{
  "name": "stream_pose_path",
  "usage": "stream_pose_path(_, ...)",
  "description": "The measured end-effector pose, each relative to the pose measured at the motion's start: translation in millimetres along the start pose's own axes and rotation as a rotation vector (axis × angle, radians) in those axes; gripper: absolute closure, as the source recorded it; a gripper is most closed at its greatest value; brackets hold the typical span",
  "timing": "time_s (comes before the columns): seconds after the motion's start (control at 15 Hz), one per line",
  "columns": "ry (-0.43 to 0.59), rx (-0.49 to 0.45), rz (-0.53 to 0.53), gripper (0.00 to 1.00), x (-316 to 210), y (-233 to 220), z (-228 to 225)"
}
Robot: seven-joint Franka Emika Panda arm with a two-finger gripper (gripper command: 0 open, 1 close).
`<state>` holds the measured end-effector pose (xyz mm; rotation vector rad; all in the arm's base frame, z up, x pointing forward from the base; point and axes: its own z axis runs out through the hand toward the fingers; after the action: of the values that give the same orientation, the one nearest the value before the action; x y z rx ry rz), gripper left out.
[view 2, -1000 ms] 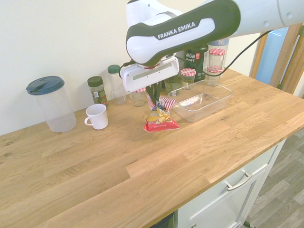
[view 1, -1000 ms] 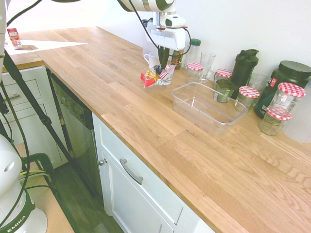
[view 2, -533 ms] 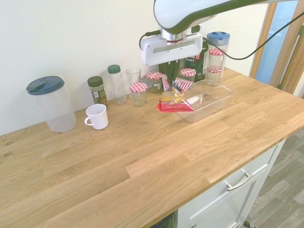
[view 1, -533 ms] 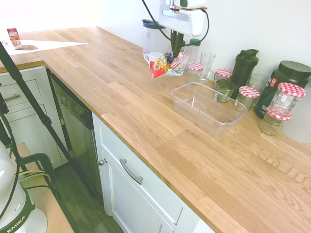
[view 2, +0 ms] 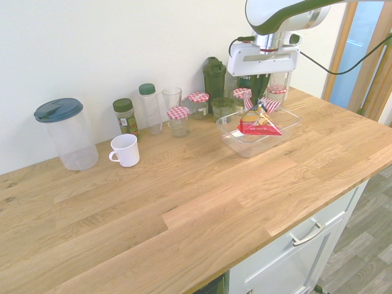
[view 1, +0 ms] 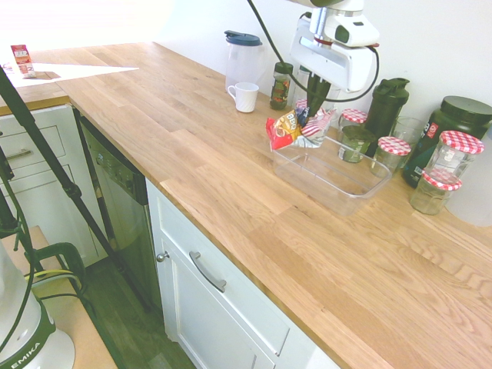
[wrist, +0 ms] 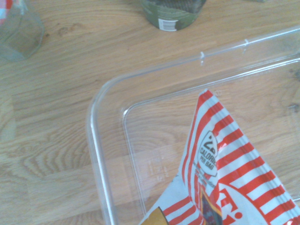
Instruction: Put the chip bag into the container
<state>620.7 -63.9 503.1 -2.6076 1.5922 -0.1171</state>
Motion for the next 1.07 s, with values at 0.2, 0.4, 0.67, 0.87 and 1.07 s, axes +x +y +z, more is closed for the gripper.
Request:
stream_pose_path(0.2, -0.018, -0.003, 0.009, 1.00, 20.8, 9.0, 14.5)
stream_pose_path(0.4, -0.031, -0.017, 0.011, 1.00, 25.0, 3.1, 42.3)
stream_pose_path(0.67, -0.046, -0.036, 0.015, 0.00, 28.3, -1.0, 69.1)
stream_pose_path(0.87, -0.055, -0.048, 0.018, 0.00, 30.0, -1.6, 79.9)
stream_pose_path(1.07, -0.057, -0.049, 0.020, 0.00, 30.1, -2.1, 81.4)
